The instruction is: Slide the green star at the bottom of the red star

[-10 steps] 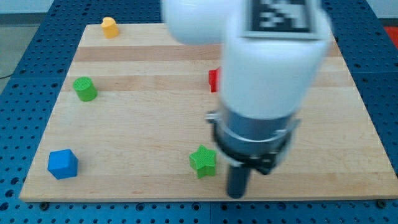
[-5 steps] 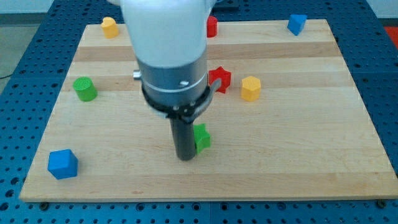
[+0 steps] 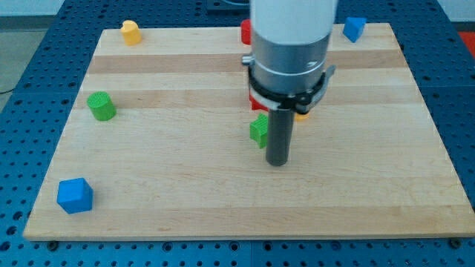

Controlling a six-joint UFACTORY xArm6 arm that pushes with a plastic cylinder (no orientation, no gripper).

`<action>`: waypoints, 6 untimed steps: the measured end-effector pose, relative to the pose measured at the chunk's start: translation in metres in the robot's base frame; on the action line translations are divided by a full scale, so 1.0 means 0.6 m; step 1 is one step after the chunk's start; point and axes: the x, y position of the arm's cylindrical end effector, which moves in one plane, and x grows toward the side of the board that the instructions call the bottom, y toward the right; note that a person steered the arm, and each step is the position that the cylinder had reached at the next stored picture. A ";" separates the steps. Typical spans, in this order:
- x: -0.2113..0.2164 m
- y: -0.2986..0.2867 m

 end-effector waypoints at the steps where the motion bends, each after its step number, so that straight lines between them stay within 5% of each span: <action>1: -0.014 -0.017; 4: -0.074 -0.074; 6: 0.021 -0.088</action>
